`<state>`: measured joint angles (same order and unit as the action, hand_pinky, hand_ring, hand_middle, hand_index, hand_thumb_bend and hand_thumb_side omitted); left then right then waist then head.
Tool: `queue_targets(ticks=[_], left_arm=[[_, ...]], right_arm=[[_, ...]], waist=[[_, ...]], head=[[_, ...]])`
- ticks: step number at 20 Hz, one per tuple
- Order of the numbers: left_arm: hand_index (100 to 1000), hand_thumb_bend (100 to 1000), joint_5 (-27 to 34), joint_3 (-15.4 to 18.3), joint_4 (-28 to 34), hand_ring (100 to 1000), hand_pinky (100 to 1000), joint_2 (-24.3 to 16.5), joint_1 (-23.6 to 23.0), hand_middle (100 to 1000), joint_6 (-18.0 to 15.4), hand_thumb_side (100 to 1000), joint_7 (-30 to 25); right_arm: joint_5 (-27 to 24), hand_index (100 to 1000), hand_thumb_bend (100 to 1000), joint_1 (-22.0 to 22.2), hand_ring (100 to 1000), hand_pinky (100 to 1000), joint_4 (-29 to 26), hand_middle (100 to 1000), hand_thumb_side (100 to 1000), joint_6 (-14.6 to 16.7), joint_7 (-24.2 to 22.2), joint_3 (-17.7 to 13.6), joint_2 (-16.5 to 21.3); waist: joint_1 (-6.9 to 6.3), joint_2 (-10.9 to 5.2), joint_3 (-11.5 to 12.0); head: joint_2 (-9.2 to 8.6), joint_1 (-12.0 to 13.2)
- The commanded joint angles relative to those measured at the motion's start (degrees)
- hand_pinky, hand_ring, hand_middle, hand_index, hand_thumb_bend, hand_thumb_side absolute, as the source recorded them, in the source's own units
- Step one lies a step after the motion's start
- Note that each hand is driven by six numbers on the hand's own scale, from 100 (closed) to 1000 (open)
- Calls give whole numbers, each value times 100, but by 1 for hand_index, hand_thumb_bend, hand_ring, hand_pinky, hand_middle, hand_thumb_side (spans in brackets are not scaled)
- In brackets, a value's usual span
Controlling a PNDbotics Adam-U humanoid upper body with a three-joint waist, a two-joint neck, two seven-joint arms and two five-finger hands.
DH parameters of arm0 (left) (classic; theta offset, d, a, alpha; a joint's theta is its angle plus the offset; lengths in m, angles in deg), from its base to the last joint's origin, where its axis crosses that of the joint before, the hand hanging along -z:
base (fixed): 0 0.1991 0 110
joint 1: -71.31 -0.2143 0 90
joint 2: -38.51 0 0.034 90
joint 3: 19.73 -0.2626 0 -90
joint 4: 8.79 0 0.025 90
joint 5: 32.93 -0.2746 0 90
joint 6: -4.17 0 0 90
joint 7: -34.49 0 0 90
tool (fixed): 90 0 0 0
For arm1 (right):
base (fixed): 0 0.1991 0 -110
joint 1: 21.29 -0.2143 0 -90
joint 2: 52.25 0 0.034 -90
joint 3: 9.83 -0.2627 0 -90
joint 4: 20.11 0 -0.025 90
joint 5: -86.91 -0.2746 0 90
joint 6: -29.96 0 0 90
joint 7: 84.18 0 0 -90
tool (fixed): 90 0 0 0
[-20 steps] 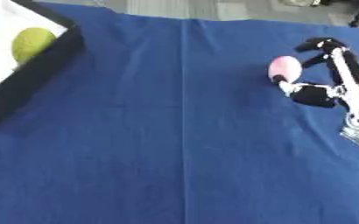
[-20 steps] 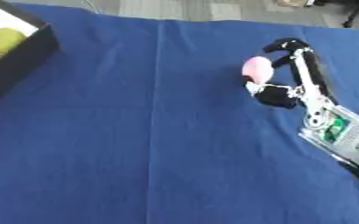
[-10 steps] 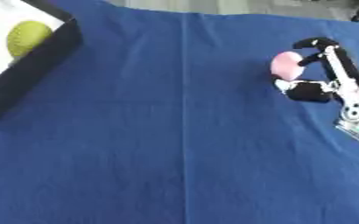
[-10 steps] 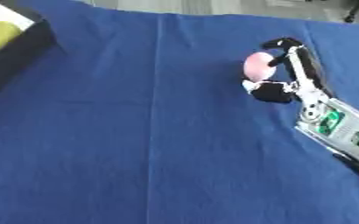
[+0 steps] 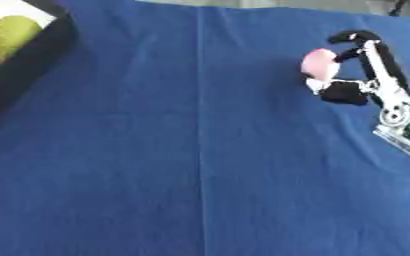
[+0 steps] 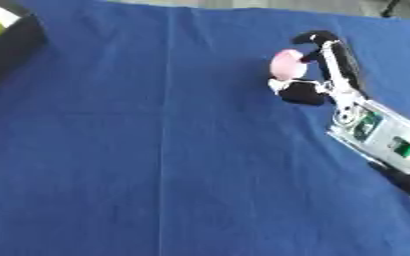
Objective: Pick up the objects with one hand, pass them to the other hand, and then place them into the box on the other side of the table.
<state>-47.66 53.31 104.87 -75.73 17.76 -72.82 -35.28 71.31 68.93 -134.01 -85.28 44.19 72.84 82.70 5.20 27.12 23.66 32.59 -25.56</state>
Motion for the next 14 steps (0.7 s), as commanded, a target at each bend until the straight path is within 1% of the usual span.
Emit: queue_targets(ticks=[1,2,3,6,9,14], left_arm=[[656,100,-16,121,94,535,719,-125,14,514,-2,404,52],[656,100,-17,122,94,535,719,-125,10,514,-2,404,55],[657,100,-17,123,94,535,715,-127,3,515,2,397,56],[657,100,-31,146,94,534,713,-138,-74,514,57,399,77],[656,100,-31,142,94,533,712,-116,-47,514,56,403,83],[655,100,-31,140,94,533,712,-87,-3,514,43,404,86]], right_arm=[[98,753,530,-1,668,1000,-68,847,139,-1348,1360,-275,293],[103,753,530,2,668,1000,-68,847,139,-1348,1360,-294,298],[109,732,549,-3,605,1000,-68,812,138,-1344,1360,-309,305],[195,731,555,-22,602,1000,-68,807,140,-1344,1360,-572,370],[178,743,560,55,643,1000,-68,824,160,-1526,1360,-658,360],[15,760,580,137,711,1000,-68,863,194,-1802,1360,-571,258]], waist=[[-33,-102,-12],[-33,-102,-14],[-34,-103,-20],[-37,-107,-69],[-23,-89,-36],[4,-35,45]], head=[[-57,9],[-58,10],[-59,15],[-88,50],[-169,27],[-288,-27]])
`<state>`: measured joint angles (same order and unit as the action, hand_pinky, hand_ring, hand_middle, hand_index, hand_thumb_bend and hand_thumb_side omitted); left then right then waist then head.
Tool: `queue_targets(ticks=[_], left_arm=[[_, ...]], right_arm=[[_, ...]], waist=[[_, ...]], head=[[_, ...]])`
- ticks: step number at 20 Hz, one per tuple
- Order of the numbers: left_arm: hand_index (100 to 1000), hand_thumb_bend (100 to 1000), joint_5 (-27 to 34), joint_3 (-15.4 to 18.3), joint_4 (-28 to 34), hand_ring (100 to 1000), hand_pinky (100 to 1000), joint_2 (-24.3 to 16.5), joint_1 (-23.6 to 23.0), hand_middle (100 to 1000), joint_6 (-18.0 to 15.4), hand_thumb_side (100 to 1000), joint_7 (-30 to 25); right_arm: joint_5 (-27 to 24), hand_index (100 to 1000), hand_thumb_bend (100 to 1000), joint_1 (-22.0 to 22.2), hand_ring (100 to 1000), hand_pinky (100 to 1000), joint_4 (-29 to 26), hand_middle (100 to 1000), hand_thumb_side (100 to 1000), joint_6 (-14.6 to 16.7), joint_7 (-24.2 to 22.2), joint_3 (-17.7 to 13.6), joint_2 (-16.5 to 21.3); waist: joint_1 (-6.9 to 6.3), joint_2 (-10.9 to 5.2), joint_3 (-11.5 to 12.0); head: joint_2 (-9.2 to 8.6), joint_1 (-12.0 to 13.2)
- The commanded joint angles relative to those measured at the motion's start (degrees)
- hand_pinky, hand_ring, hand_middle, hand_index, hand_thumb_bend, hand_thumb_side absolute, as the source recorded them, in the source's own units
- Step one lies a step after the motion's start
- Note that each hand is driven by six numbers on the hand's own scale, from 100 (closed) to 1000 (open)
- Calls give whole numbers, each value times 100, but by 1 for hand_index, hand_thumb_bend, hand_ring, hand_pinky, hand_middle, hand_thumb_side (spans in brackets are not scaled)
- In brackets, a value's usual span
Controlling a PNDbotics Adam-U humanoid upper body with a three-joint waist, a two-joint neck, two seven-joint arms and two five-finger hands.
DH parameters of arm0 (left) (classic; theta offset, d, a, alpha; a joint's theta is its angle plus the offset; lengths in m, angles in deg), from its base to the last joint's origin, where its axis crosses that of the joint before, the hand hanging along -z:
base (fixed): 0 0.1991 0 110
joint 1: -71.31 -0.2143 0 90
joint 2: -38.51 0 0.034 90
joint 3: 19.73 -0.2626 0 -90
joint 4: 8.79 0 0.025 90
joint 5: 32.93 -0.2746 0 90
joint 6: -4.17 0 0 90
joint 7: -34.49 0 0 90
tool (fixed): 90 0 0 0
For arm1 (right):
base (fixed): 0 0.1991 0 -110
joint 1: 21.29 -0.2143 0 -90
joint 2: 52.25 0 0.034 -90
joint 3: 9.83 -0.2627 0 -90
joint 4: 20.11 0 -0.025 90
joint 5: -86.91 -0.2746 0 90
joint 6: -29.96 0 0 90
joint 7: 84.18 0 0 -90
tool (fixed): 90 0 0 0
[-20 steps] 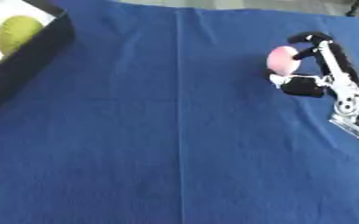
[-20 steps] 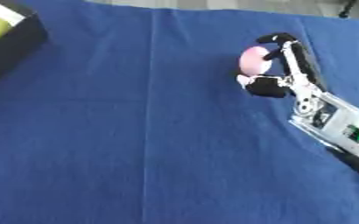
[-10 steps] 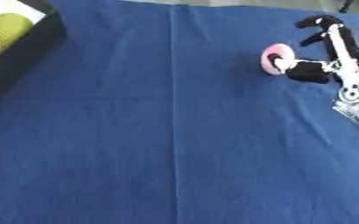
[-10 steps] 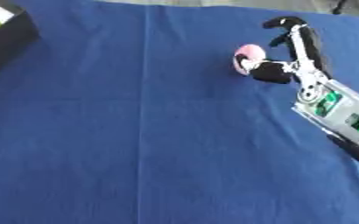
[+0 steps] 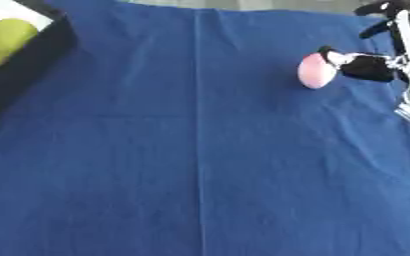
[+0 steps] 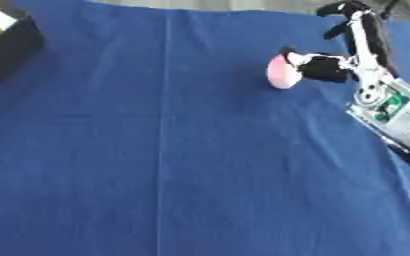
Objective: Pick up the objects with one hand, pass them to the other hand, and then place them into the box on the other side of the table.
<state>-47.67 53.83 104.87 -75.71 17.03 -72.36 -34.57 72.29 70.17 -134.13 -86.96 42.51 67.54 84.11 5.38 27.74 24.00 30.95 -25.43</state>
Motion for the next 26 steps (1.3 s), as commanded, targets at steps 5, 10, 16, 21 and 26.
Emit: queue_targets(ticks=[5,10,16,21,26], left_arm=[[653,100,-5,101,94,531,710,-48,73,511,-14,411,45],[651,100,22,119,94,529,710,-6,49,510,-32,413,85],[648,100,69,119,94,526,708,117,45,507,-10,420,106],[644,100,74,133,94,525,707,153,14,506,4,421,122],[643,100,72,132,94,525,714,183,-13,505,15,416,123]], right_arm=[[-389,772,593,78,729,1000,-57,882,204,-1669,1528,-42,34],[-413,772,587,149,736,1000,-57,885,211,-1714,1528,-71,-47],[-397,760,583,224,739,1000,-57,886,213,-1820,1528,-142,-138],[-462,770,572,277,744,1000,-57,886,229,-1929,1528,-126,-212],[-485,775,567,306,745,1000,-57,885,228,-2023,1528,-61,-269]], waist=[[8,-56,71],[17,-20,110],[9,12,125],[2,27,135],[0,49,139]], head=[[-174,-62],[-193,-81],[-247,-78],[-255,-89],[-255,-93]])
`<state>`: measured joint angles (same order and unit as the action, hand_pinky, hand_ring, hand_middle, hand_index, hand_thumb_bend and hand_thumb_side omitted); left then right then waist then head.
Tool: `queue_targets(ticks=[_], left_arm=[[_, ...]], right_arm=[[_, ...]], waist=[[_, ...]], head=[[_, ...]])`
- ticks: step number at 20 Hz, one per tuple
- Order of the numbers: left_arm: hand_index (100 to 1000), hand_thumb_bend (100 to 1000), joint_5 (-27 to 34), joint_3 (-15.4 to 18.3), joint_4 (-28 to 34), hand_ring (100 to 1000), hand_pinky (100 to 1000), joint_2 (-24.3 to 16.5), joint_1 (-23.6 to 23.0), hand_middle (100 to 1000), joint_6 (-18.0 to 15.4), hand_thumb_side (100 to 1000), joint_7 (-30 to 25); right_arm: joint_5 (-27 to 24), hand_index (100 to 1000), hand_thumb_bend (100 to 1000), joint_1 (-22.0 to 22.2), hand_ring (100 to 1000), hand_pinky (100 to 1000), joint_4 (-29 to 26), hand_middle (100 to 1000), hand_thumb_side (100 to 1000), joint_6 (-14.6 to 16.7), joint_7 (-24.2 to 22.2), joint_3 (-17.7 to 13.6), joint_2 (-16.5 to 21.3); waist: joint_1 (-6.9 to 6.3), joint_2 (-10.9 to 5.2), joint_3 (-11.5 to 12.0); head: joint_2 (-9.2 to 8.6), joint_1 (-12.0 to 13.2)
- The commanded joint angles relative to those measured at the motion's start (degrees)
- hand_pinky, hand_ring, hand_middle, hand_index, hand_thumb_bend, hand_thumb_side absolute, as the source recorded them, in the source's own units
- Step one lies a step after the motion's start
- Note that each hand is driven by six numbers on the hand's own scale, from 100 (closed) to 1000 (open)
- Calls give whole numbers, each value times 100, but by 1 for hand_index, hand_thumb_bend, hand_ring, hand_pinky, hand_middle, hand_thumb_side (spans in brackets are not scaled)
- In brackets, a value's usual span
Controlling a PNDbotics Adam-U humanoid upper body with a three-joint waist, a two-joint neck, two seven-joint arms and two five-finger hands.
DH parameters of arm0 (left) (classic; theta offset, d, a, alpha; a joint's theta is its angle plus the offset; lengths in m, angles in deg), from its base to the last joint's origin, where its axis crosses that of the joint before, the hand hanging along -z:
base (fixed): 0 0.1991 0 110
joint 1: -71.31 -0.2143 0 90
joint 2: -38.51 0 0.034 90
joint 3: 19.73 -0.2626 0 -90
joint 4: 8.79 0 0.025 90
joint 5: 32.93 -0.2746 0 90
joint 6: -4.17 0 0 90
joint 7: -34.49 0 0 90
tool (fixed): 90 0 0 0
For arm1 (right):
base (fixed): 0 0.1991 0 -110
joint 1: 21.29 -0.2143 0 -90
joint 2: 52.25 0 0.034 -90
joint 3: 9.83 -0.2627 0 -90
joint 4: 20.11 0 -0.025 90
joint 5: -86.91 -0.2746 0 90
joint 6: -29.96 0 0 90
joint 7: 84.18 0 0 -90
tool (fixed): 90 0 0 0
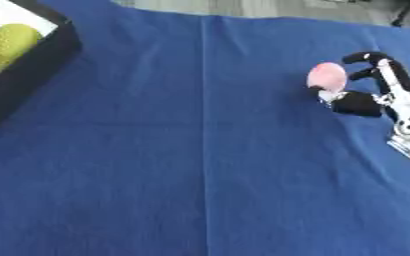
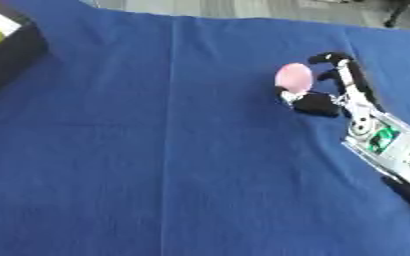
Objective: Pick up the objects with one hand, pass them to the other hand, and then place them into the box on the other side of the table.
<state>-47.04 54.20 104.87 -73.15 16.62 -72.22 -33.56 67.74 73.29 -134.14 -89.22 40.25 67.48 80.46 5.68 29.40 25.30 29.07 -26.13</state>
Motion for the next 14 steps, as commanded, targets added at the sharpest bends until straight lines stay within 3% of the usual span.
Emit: queue_targets(ticks=[1,13,14], left_arm=[[644,100,5,96,94,525,715,-70,20,505,2,415,22],[642,100,-5,109,94,525,718,-12,-12,505,37,416,50],[643,100,-4,106,94,525,718,-3,-6,505,33,417,48]], right_arm=[[-27,776,567,-11,746,1000,-55,884,228,-1823,1755,-60,97],[-89,772,546,-60,735,1000,-55,874,227,-2131,1755,-160,61],[-83,767,520,-63,727,1000,-55,868,196,-2149,1755,-181,54]], waist=[[-29,-114,10],[-33,-62,-1],[-37,-56,-1]], head=[[-66,-25],[-39,-65],[-40,-68]])
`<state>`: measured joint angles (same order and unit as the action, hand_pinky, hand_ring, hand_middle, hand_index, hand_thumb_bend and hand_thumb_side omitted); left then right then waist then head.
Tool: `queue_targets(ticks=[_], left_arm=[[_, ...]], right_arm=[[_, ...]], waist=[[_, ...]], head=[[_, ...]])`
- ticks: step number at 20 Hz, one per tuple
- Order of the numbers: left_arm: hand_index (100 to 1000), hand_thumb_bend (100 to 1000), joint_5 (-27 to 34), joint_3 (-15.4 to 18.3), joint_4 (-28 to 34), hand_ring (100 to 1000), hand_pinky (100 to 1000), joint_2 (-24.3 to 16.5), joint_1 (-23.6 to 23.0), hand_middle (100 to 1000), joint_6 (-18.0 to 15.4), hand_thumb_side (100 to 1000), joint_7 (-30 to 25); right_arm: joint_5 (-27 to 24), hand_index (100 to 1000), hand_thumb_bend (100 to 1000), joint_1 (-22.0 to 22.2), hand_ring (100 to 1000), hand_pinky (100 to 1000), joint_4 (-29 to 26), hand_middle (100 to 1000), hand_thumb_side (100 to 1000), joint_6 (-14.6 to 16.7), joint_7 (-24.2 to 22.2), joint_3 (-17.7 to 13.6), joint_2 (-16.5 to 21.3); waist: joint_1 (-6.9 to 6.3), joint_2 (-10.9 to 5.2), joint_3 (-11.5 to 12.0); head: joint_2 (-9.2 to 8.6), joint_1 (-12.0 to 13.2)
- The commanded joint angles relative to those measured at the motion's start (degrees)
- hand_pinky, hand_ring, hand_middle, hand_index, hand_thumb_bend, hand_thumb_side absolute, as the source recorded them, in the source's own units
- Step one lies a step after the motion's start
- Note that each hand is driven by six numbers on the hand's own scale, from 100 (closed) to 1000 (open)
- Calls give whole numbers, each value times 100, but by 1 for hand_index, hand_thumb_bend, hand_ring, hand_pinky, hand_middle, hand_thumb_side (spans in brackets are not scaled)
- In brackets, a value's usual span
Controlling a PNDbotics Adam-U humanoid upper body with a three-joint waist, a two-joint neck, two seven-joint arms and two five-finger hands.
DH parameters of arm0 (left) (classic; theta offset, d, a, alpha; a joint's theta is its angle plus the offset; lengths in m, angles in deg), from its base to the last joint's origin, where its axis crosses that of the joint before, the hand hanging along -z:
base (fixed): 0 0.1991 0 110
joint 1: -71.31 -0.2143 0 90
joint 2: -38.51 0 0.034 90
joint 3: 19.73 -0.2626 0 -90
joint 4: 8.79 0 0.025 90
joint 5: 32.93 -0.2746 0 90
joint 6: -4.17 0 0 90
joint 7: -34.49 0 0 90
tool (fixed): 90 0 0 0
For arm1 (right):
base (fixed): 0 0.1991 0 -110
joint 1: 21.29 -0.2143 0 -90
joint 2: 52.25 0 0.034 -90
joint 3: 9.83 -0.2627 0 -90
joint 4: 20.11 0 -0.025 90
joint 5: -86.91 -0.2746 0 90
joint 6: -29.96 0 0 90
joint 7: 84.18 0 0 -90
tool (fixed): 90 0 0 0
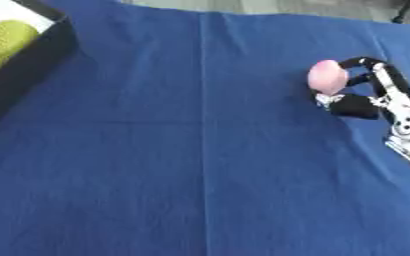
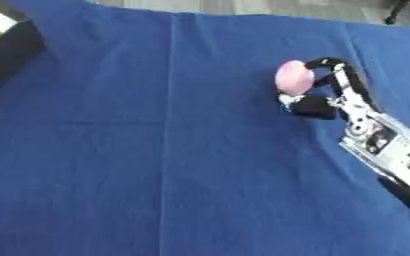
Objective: Pick up the objects with one hand, pass them to the other hand, and then place them into the box on the other side of the table.
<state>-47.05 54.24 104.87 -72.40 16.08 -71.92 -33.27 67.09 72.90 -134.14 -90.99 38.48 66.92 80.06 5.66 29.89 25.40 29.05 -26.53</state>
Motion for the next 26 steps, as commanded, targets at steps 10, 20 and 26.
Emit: queue_targets(ticks=[10,20,26], left_arm=[[642,100,-29,124,94,525,718,-49,-6,505,9,409,45],[642,100,-37,124,94,524,719,6,-27,505,1,404,67],[640,100,-33,123,94,524,719,22,-31,505,-8,408,74]], right_arm=[[554,659,452,67,590,1000,-55,742,100,-2102,1932,-556,-34],[1058,570,437,50,523,1000,-55,652,100,-2102,1932,-439,-96],[1293,472,381,-30,427,1000,-55,554,100,-2102,1932,-368,-82]], waist=[[-40,-38,-12],[-33,36,32],[-26,39,28]], head=[[-83,-44],[-124,-102],[-98,-121]])
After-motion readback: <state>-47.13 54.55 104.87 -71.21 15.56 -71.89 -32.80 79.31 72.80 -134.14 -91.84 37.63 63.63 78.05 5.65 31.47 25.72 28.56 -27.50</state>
